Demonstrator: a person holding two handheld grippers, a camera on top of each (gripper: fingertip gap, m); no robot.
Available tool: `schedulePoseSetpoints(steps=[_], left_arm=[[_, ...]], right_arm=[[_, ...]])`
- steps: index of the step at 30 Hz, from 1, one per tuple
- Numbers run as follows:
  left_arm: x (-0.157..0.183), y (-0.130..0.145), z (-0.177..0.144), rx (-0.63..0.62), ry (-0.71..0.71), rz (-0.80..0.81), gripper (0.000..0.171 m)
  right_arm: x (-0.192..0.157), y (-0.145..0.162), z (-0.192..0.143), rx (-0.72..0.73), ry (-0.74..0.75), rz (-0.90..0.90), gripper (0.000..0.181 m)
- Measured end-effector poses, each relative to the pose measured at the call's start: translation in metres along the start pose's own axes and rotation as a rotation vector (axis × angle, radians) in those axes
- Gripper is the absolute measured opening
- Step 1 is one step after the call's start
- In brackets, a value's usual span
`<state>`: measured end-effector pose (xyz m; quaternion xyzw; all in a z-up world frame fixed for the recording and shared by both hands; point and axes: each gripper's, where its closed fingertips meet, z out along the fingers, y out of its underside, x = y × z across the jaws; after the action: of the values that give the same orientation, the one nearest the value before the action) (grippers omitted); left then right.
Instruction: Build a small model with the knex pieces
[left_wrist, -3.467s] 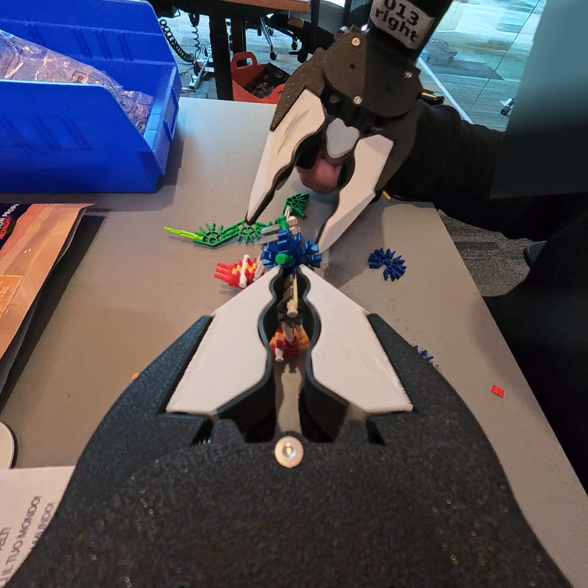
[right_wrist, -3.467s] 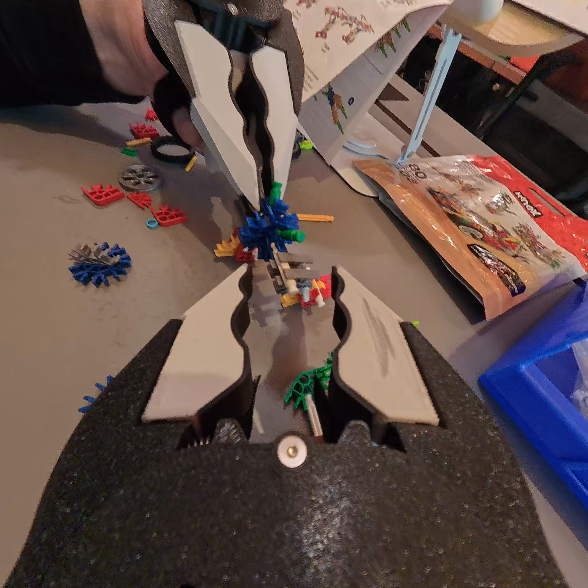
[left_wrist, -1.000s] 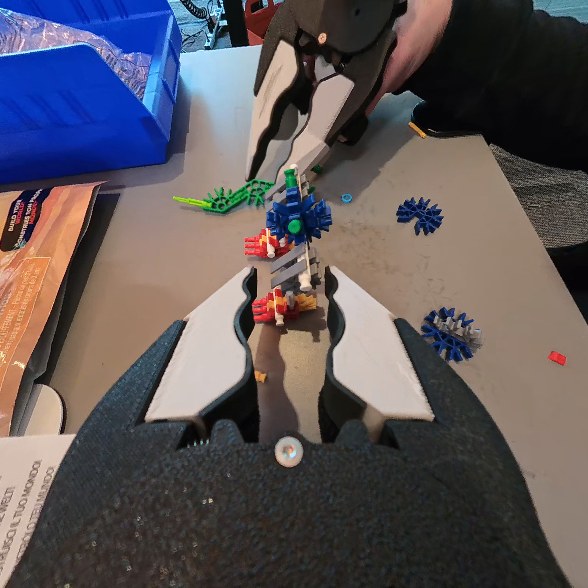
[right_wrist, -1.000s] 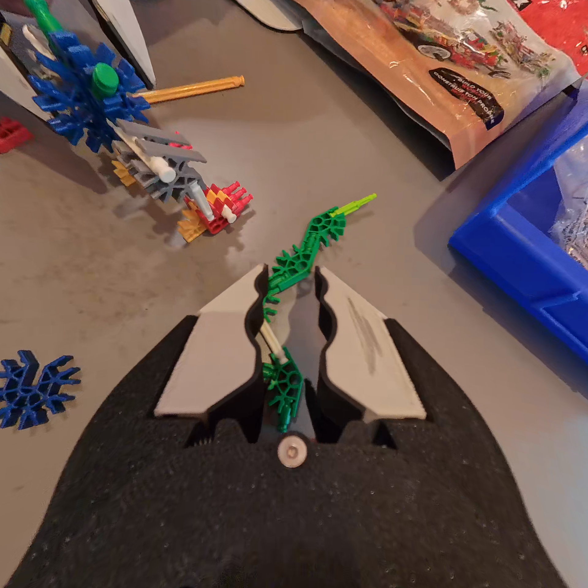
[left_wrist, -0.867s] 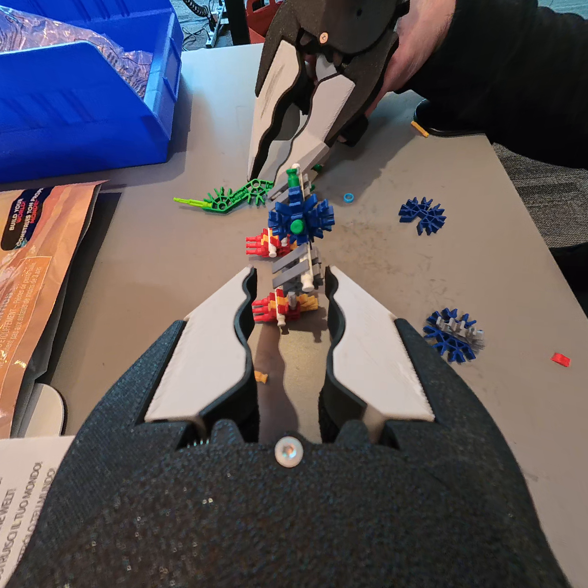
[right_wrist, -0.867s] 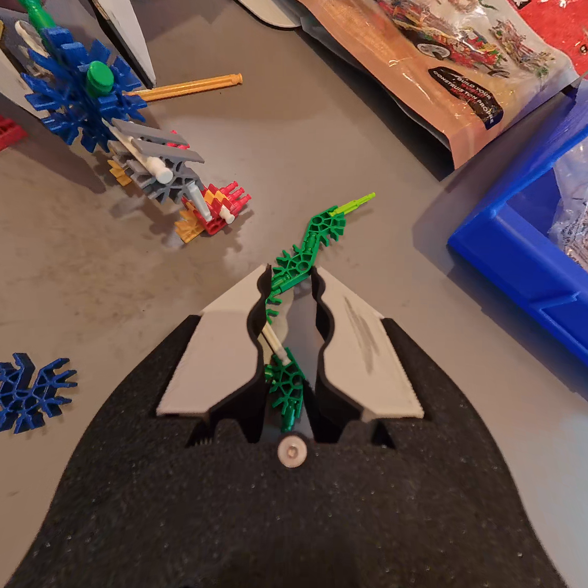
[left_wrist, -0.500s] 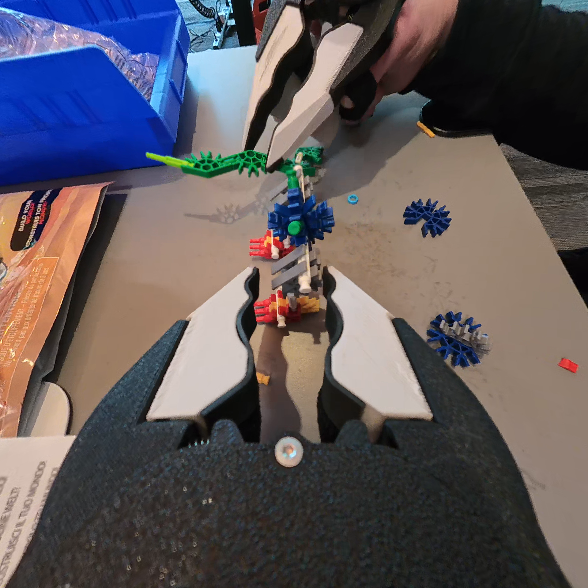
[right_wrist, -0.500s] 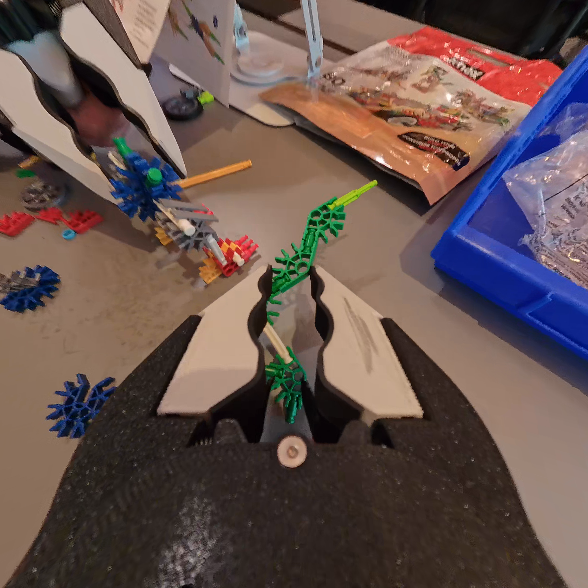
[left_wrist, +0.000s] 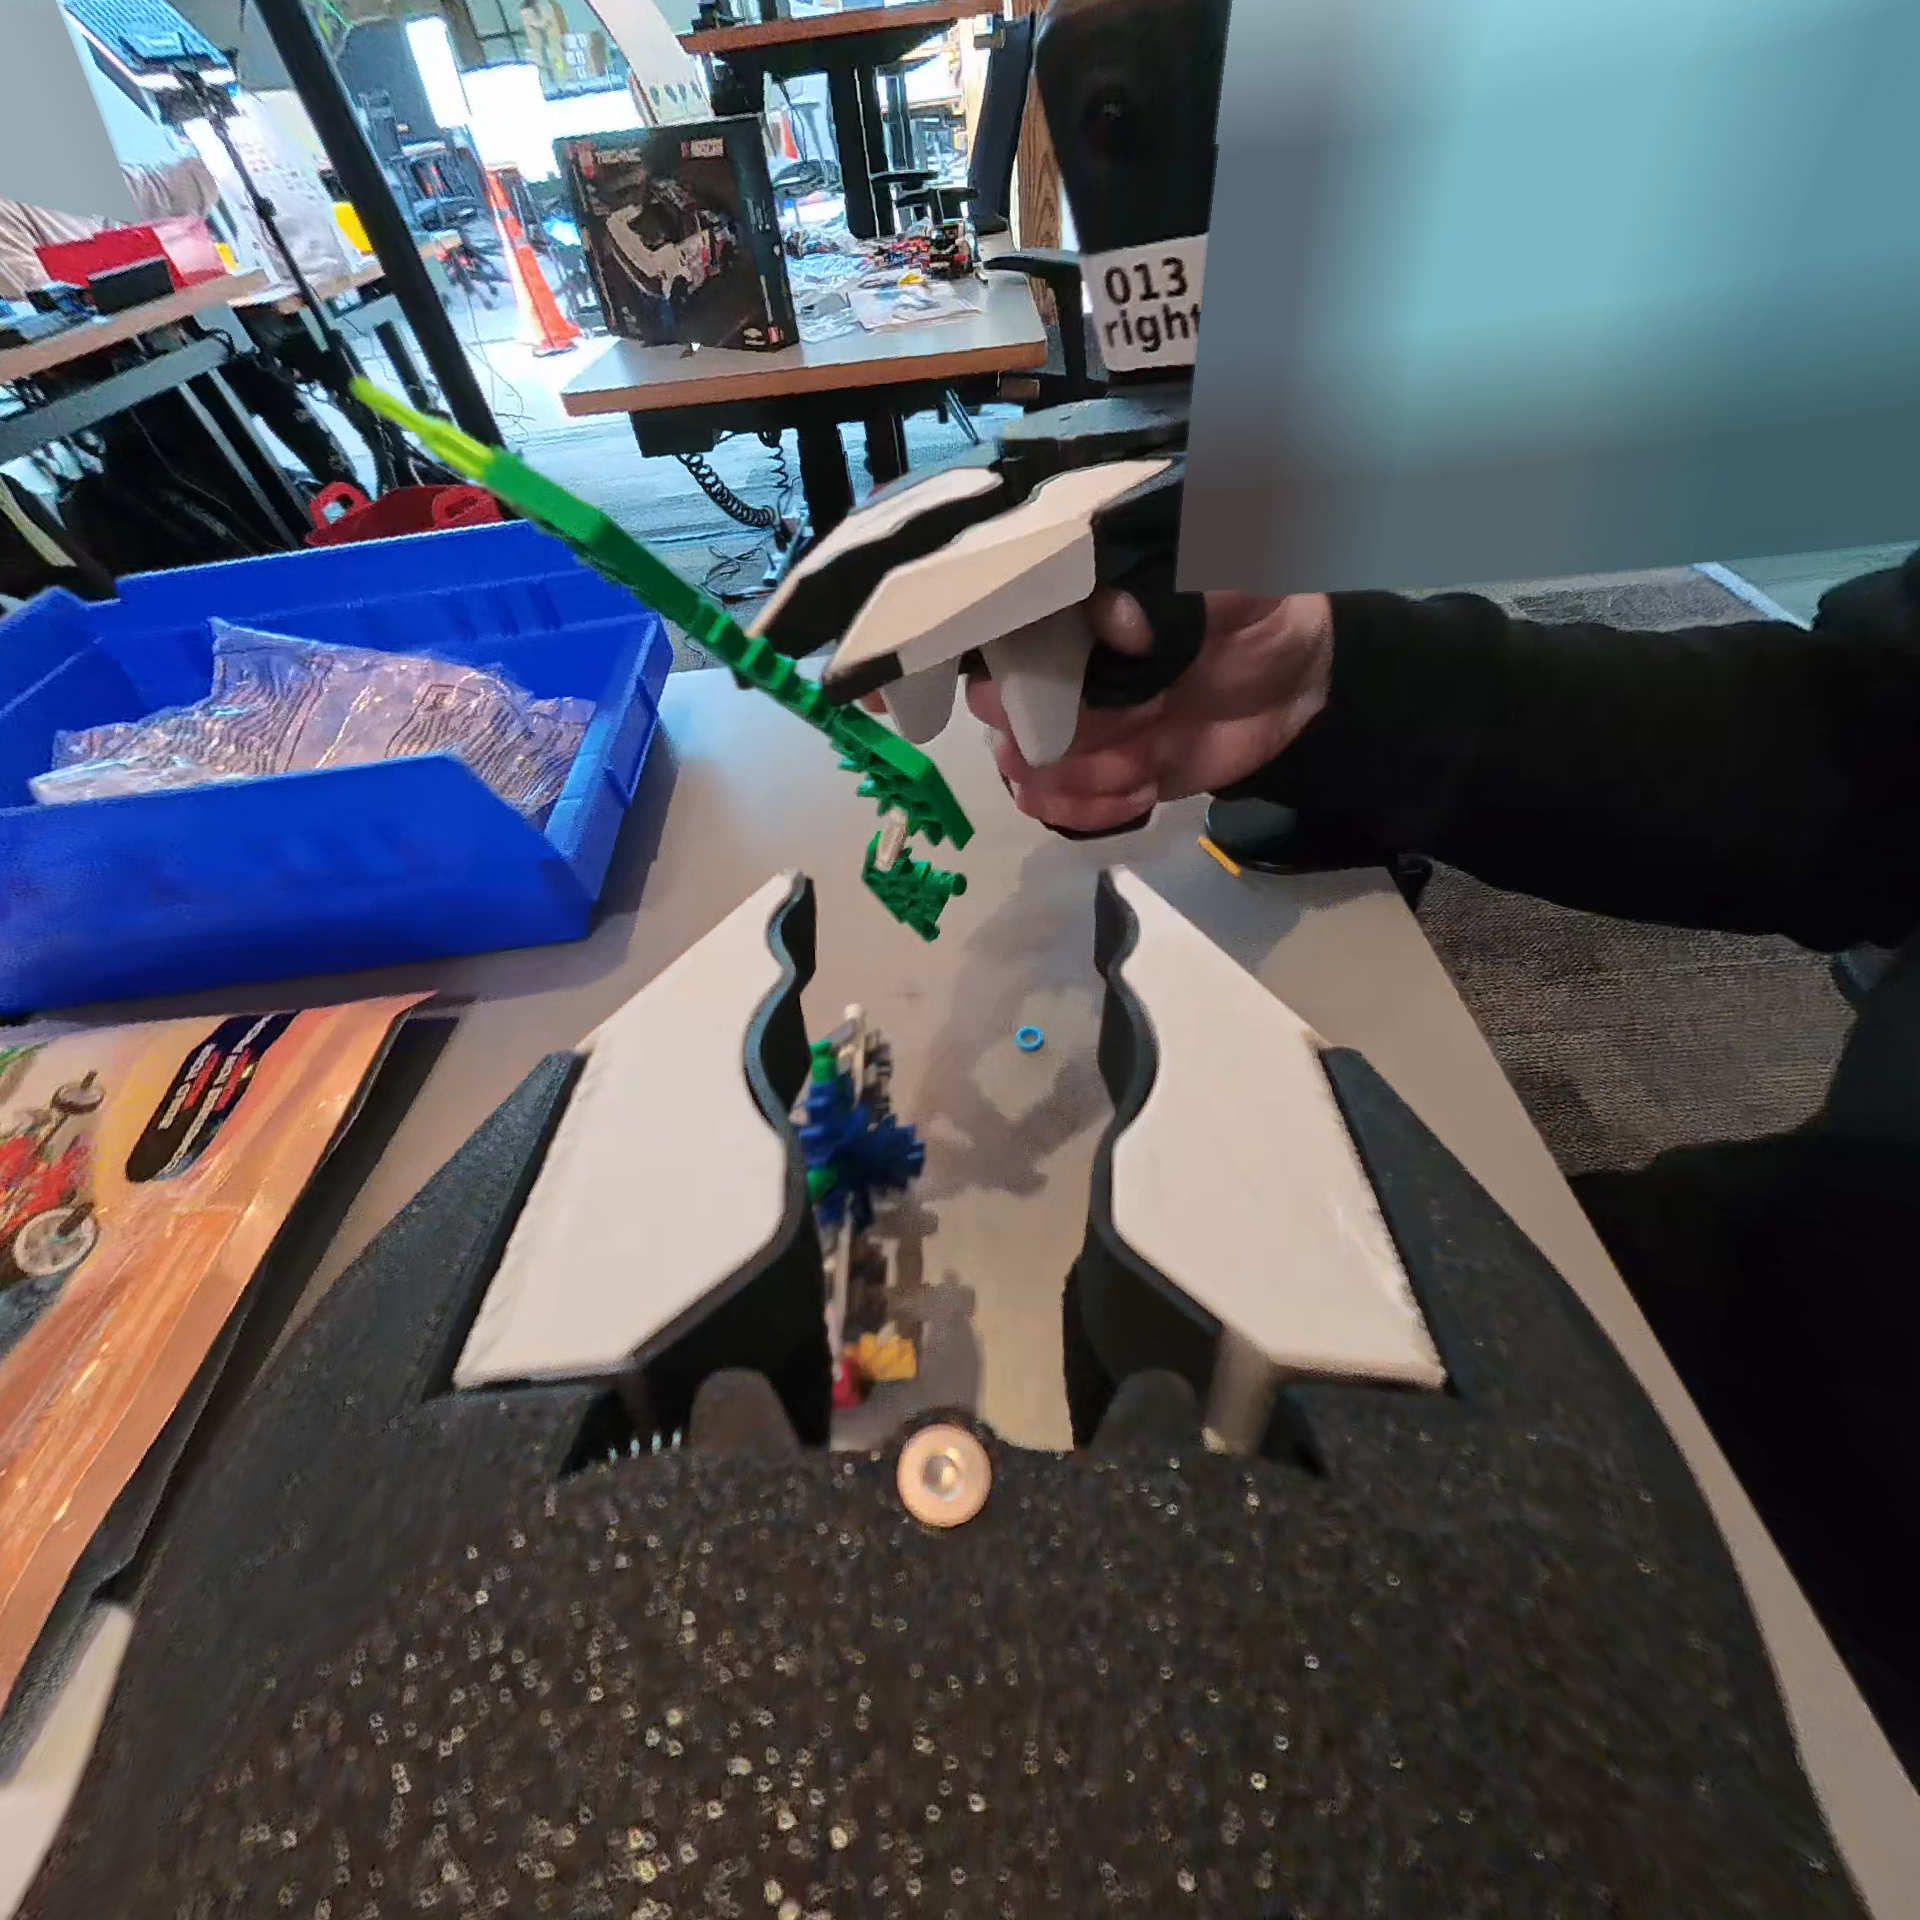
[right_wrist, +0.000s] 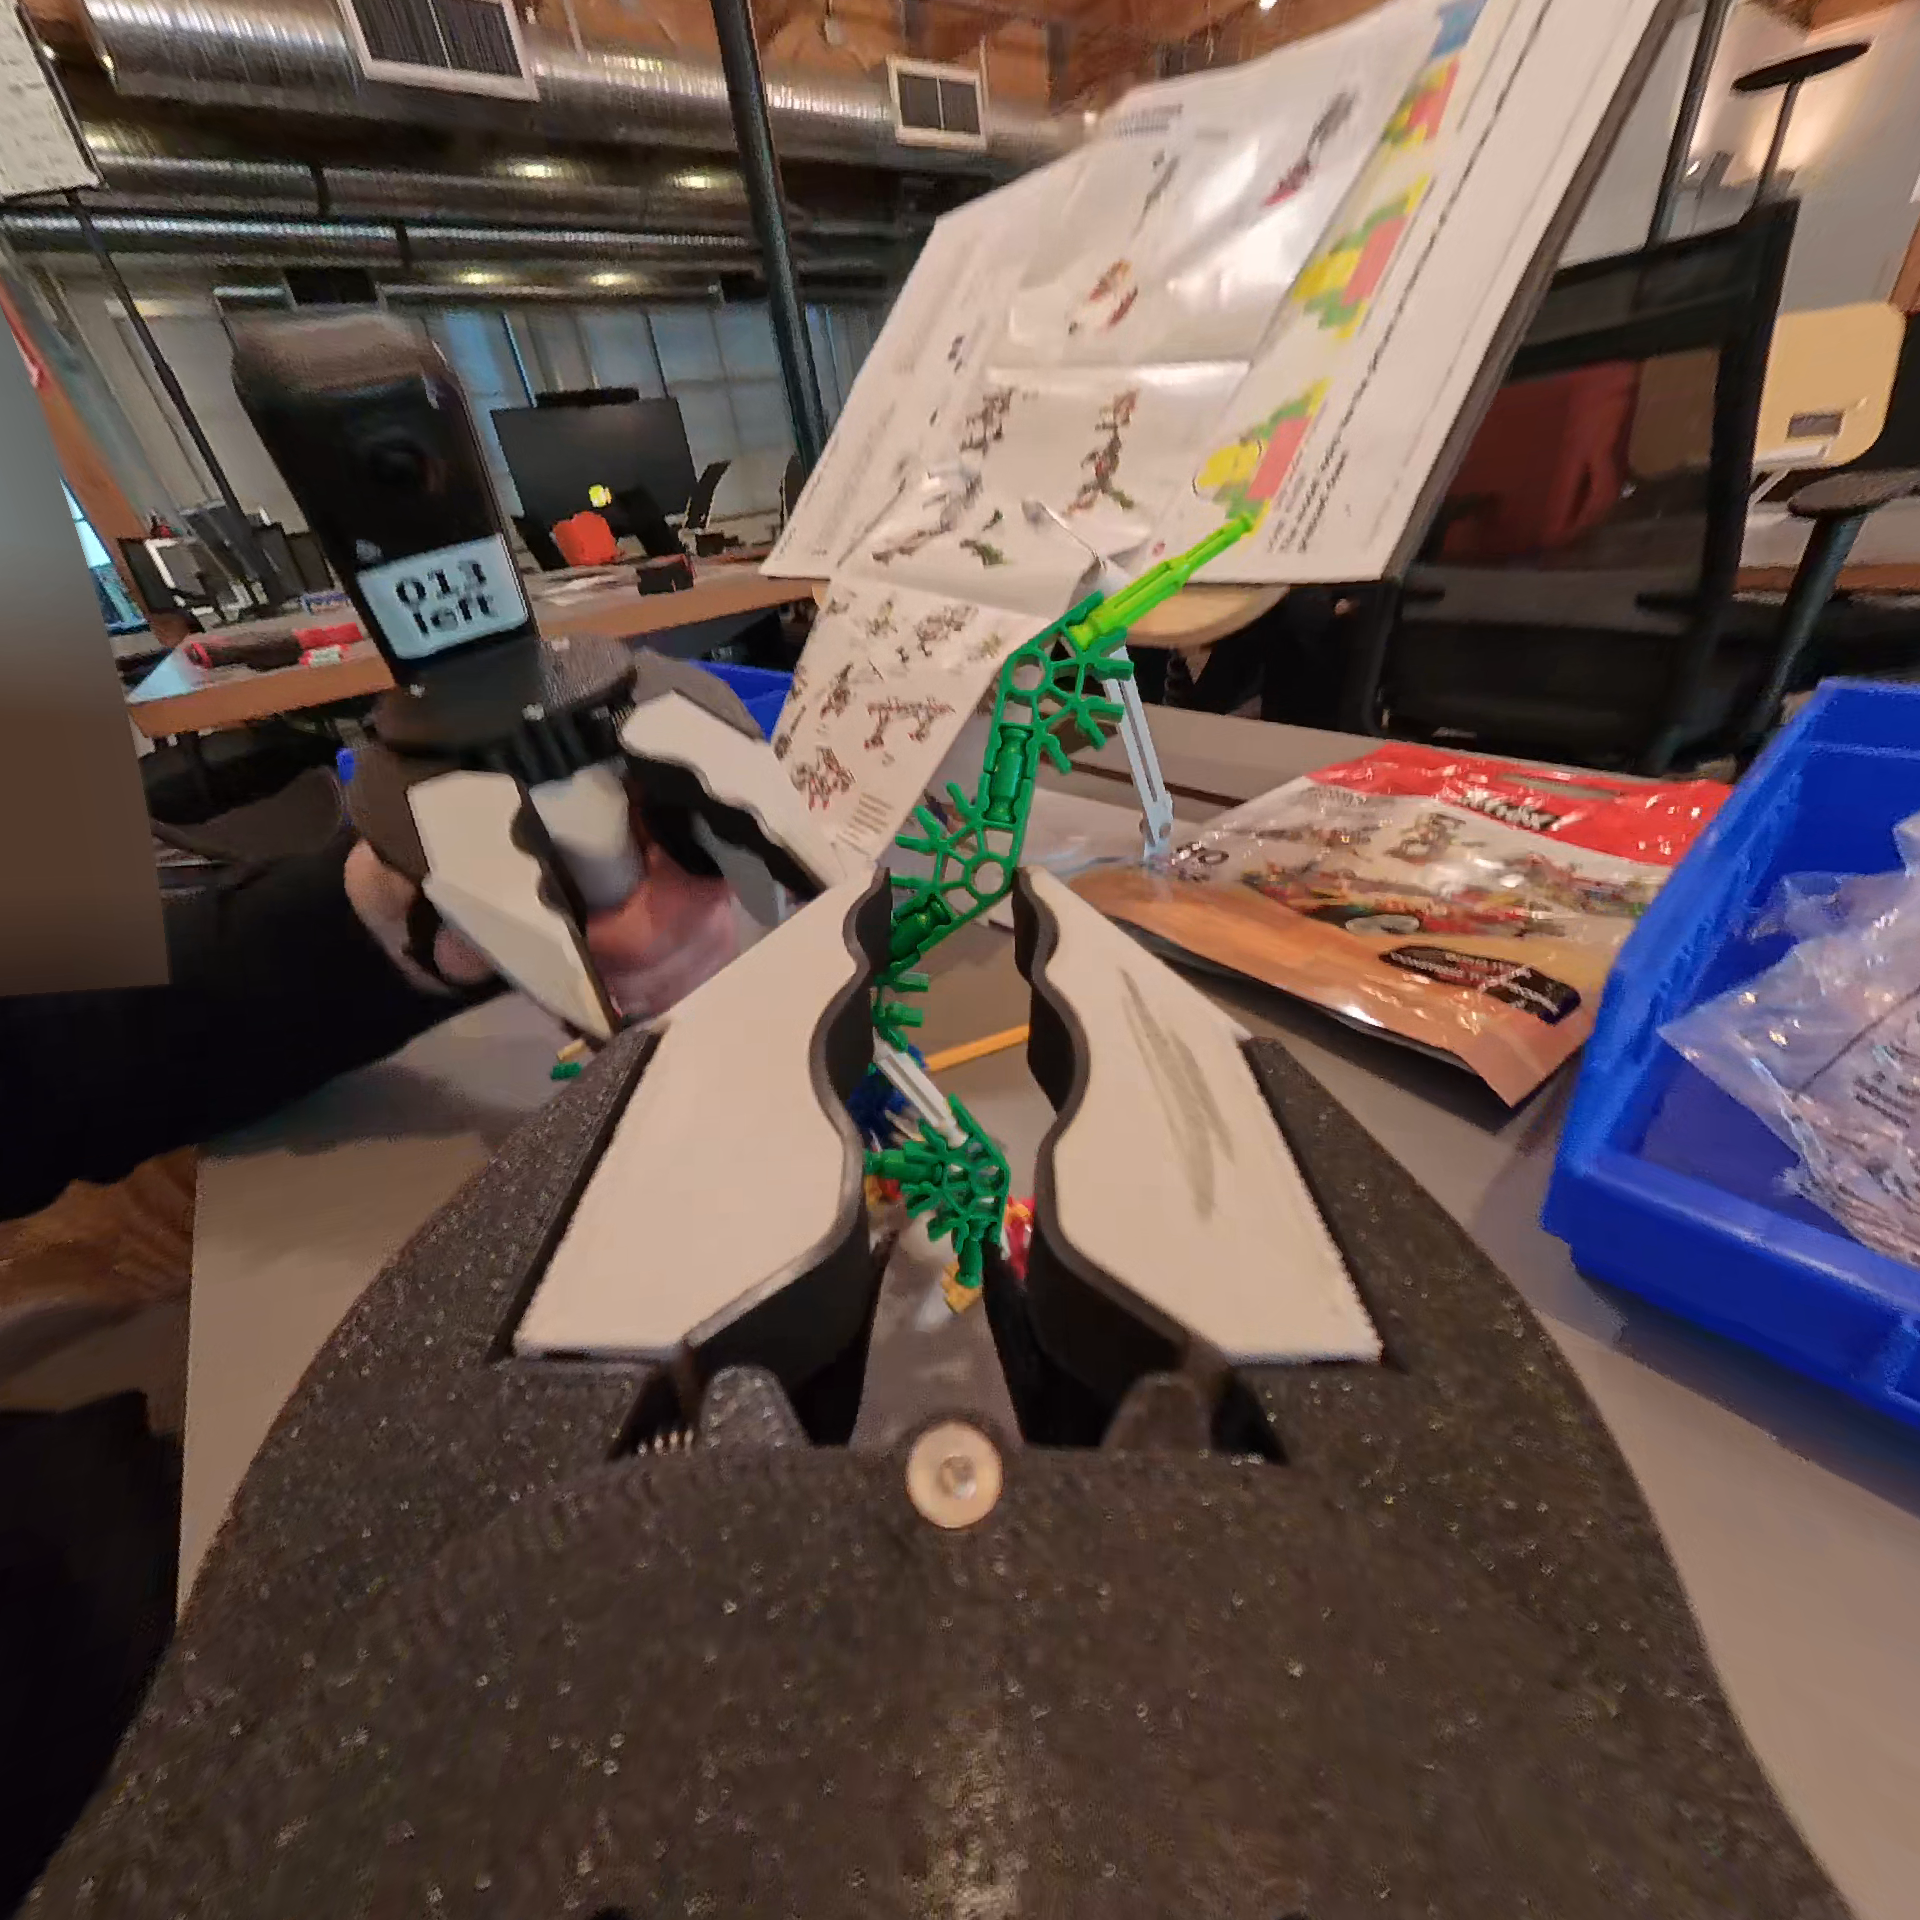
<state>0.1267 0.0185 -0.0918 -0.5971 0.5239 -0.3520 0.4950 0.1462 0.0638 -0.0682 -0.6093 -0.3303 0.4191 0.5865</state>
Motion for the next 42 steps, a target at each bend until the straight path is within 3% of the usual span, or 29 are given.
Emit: schedulePoseSetpoints(steps=[2,7,17,23,26,31,37,42], left_arm=[[0.006,-0.001,0.011,-0.006,-0.023,0.017,0.052],[0.005,-0.001,0.017,-0.008,-0.076,0.027,0.026],[0.0,-0.011,0.006,0.028,-0.012,-0.029,0.015],[-0.004,-0.009,0.0,-0.056,0.069,-0.007,0.005],[-0.003,-0.013,-0.005,-0.082,0.093,0.019,0.005],[0.001,-0.021,-0.009,-0.108,0.109,0.043,0.005],[0.008,-0.011,-0.011,-0.188,0.147,0.054,0.005],[0.026,-0.002,-0.006,-0.288,0.183,0.153,0.005]], right_arm=[[-0.014,-0.003,0.006,0.006,0.004,-0.022,0.023],[-0.031,-0.007,0.016,0.038,0.059,-0.066,0.023],[-0.022,-0.016,0.002,0.074,0.085,0.023,0.013],[-0.02,-0.004,-0.014,-0.064,0.113,-0.011,0.028],[-0.023,-0.005,-0.027,-0.141,0.154,-0.139,0.029],[-0.053,-0.008,-0.039,-0.254,0.074,-0.278,0.028],[-0.079,-0.043,-0.046,-0.134,0.06,-0.331,0.031],[-0.068,-0.002,-0.03,-0.403,0.16,-0.507,0.036]])
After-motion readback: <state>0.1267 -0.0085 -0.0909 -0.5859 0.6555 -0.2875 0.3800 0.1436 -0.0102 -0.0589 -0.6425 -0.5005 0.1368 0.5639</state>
